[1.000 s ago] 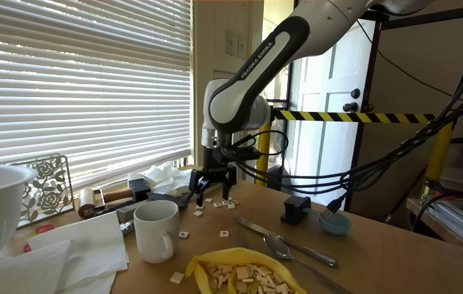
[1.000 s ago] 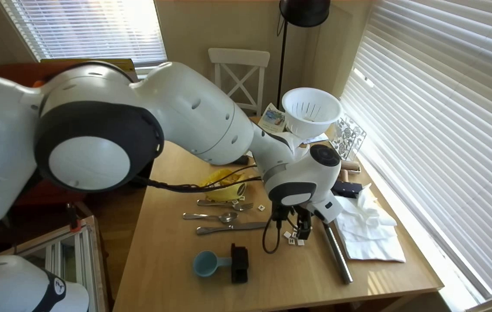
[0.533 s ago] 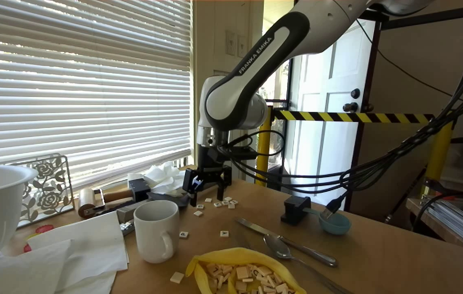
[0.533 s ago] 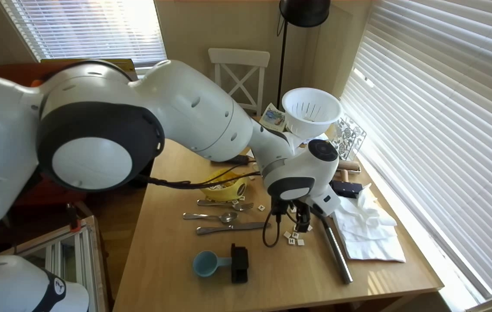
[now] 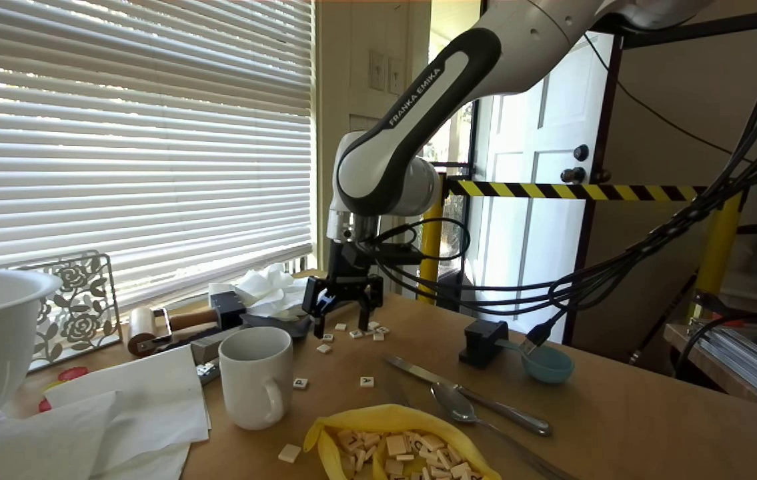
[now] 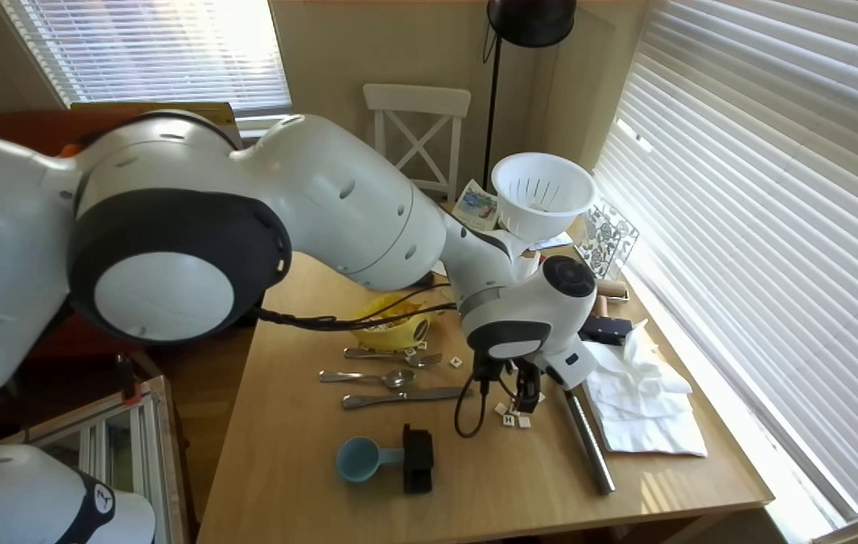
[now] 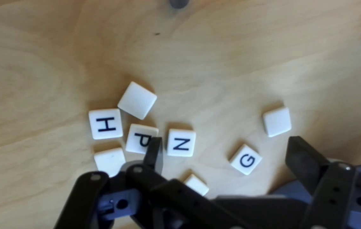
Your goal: Pick up one piece of the letter of the game and put it in the cup
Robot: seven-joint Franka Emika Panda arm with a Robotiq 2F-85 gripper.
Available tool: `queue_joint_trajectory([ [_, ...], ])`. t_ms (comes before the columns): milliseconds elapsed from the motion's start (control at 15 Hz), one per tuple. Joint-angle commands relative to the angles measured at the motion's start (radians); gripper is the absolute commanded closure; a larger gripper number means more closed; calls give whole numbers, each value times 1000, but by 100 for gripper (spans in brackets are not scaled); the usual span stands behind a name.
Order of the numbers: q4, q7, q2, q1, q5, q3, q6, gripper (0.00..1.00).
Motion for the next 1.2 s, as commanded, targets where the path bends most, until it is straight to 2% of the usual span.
queue_joint_trajectory([
  [0, 42, -22, 36, -24, 48, 18, 9, 0],
  [733, 20, -26, 24, -39, 40, -8, -3, 0],
  [1133, -46, -51, -33, -16, 15, -21, 14, 0],
])
